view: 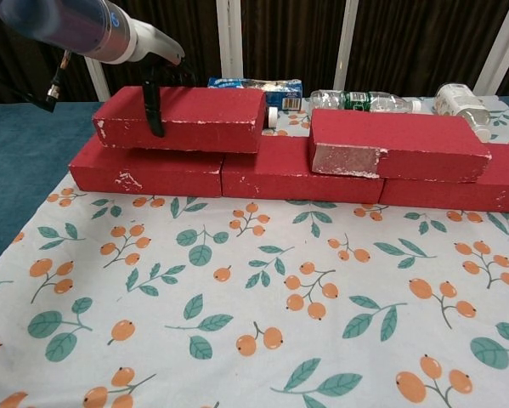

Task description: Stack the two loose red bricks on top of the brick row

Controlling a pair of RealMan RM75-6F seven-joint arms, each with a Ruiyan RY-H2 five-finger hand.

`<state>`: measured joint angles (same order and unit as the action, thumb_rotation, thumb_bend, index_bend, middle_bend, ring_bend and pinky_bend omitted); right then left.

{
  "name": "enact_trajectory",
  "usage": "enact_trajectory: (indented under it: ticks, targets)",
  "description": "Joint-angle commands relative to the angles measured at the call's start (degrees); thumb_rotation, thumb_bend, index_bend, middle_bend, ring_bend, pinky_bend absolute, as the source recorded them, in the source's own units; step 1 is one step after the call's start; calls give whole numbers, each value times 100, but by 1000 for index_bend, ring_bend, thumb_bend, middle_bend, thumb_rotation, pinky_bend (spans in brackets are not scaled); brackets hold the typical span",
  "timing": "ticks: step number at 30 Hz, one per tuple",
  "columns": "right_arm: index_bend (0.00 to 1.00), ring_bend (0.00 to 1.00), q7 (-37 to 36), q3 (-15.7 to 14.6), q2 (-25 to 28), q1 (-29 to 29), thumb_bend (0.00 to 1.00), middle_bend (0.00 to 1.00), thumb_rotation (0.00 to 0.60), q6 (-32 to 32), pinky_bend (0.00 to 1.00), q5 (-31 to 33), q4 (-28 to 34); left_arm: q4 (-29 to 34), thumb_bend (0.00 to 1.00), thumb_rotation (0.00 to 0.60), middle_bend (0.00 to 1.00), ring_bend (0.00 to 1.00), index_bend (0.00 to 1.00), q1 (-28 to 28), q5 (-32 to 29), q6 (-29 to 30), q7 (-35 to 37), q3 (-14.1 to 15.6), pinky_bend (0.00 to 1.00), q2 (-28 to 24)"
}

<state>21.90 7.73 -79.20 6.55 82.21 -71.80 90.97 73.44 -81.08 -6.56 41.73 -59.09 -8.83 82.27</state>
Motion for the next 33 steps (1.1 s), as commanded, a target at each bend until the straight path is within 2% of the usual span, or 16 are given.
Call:
enact_trajectory:
  ticks: [1,11,33]
  targets:
    - [0,0,-22,-7,11,6,186,0,600,-16,0,-7,-2,-62,0,600,338,0,262,-134,-246,114,-76,2,105,107]
    - [0,0,-123,15,57,-2,186,0,600,-14,0,16,-16,-153,0,600,338,0,264,-440,-691,366,-396,-26,105,311]
    - [0,0,-314,45,159,-13,185,0,600,-23,0,40,-25,-574,0,600,334,0,264,-792,-1009,705,-900,-282,105,972]
